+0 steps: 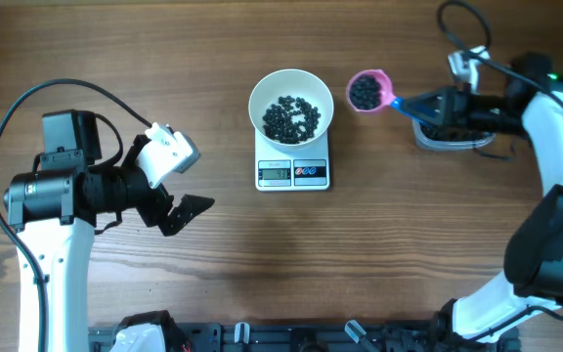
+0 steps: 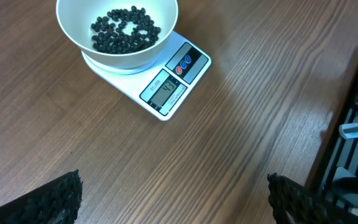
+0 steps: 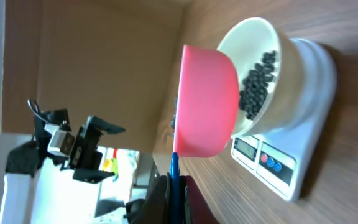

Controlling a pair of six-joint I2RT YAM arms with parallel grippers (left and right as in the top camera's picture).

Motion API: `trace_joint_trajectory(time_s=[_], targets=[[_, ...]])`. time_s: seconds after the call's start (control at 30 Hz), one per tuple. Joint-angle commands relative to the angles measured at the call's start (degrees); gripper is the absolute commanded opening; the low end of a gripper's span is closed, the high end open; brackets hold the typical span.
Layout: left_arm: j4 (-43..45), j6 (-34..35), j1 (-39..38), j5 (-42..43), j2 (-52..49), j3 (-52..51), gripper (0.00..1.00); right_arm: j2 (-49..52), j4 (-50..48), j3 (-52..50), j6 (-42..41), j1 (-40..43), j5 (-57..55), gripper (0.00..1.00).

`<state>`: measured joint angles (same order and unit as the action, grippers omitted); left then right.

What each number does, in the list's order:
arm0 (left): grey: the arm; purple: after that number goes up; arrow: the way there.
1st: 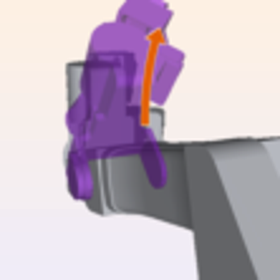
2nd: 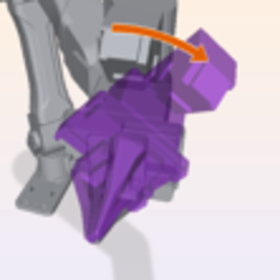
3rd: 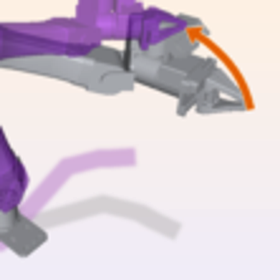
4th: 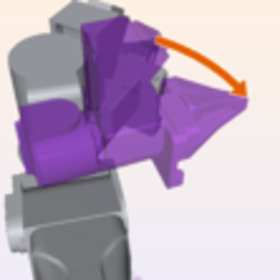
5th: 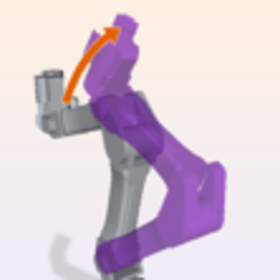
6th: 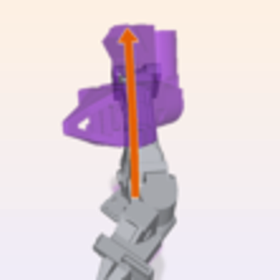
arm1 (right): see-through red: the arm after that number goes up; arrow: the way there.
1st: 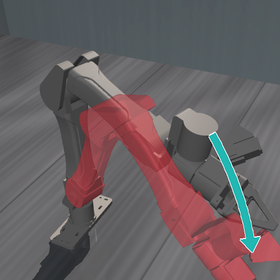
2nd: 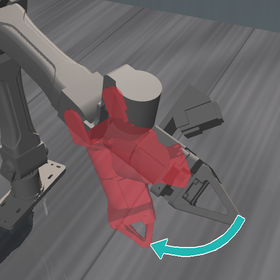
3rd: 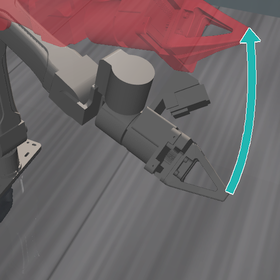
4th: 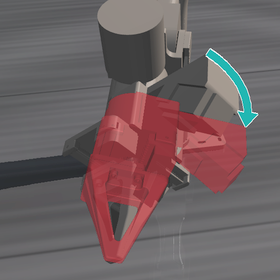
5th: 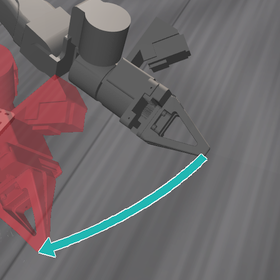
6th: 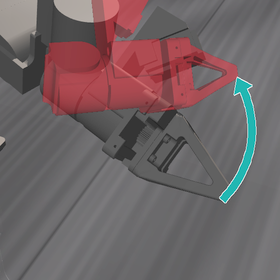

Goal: Scoop item into bowl and weigh 150g on scale
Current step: 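Carry the scoop over the white bowl and pour the beans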

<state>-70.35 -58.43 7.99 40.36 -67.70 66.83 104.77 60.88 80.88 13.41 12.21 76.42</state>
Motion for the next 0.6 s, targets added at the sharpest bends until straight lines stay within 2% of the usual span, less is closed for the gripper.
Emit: trace_joint_trajectory(time_s=[0.0,0.3,0.57], targets=[[0.0,-1.2,0.0,0.0,0.6,0.5,1.0,-1.5,-6.5,0.0,-8.8,-4.6,-2.8,0.04],[0.0,-1.2,0.0,0.0,0.6,0.5,1.0,-1.5,-20.5,0.0,-7.1,-17.0,-22.0,0.04],[0.0,-1.2,0.0,0.0,0.6,0.5,1.0,-1.5,-24.9,0.0,0.2,-25.1,-42.9,0.04]])
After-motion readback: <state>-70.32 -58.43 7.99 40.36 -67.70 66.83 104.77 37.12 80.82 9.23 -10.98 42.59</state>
